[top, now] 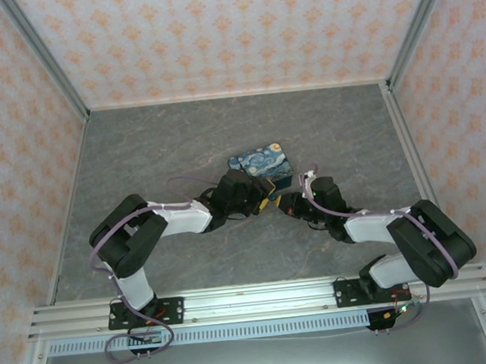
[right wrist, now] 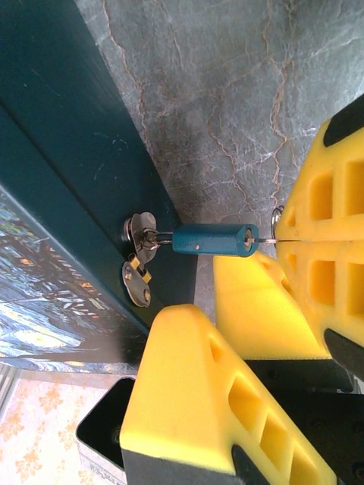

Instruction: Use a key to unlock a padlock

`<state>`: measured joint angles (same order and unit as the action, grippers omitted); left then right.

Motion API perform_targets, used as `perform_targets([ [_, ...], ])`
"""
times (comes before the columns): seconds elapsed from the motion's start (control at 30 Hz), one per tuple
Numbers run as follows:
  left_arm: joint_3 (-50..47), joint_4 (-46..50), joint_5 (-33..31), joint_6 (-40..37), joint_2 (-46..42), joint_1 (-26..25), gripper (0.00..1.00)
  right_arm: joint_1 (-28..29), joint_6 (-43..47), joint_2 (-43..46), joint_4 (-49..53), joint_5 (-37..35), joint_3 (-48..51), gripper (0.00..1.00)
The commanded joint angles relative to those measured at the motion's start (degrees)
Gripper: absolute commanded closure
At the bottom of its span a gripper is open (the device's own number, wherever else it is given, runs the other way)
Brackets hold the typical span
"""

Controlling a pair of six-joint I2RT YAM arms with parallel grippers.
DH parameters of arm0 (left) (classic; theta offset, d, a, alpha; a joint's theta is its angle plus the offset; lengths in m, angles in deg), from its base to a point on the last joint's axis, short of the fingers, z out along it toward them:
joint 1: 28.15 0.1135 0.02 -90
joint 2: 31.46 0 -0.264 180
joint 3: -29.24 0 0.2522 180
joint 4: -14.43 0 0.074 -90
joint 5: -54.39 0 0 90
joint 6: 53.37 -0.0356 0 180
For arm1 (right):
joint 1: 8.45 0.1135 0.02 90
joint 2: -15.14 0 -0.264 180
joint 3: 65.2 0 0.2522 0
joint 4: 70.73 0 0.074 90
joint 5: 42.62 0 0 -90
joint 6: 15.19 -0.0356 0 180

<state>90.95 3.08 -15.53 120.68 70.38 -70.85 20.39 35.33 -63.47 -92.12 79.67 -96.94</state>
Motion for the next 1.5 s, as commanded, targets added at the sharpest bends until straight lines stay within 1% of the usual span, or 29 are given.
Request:
perform_targets([
  [0.0,1.2,0.5,-2.0,1.0,1.4,-0.6,0.51,0.5,-1.0,-0.5,-2.6,-0.7,0.2,1.0],
  [0.2,3.4,2.6,-1.7,0.6,3.4,-0.8,0.5,0.5,-1.6,-0.1,-2.8,-0.8,0.1,1.0],
  [0.43,4.3,2.7,-1.9,0.8,4.9,-1.1,0.52,0.6,-2.0,0.0,-2.9,-1.1,0.1,1.0],
  [0.57,4.8,4.1,-2.0,0.5,5.4,-1.1,0.49,0.6,-2.5,0.0,-3.0,-1.5,0.2,1.0],
  [0.67,5.1,4.8,-1.9,0.2,5.7,-1.2,0.49,0.7,-3.1,0.1,-3.3,-1.8,0.2,1.0],
  [0.73,5.2,5.2,-1.9,0.1,5.9,-1.2,0.5,0.6,-3.6,0.0,-3.7,-2.0,0.3,1.0],
  [0.9,4.8,4.6,-2.4,0.1,6.1,-1.3,0.62,0.6,-4.3,0.0,-3.9,-1.4,0.0,1.0],
  [1.0,4.5,4.5,-2.8,0.3,5.8,-1.3,0.66,0.6,-4.3,0.0,-3.6,-1.8,0.2,1.0],
  [1.3,4.6,5.5,-3.1,-0.9,4.3,-1.3,0.74,0.6,-3.9,0.1,-1.9,-2.9,0.3,1.0],
  [1.47,5.4,7.1,-2.7,-2.1,4.1,-1.3,0.74,0.6,-2.9,0.6,-1.1,-2.5,-0.3,0.99],
])
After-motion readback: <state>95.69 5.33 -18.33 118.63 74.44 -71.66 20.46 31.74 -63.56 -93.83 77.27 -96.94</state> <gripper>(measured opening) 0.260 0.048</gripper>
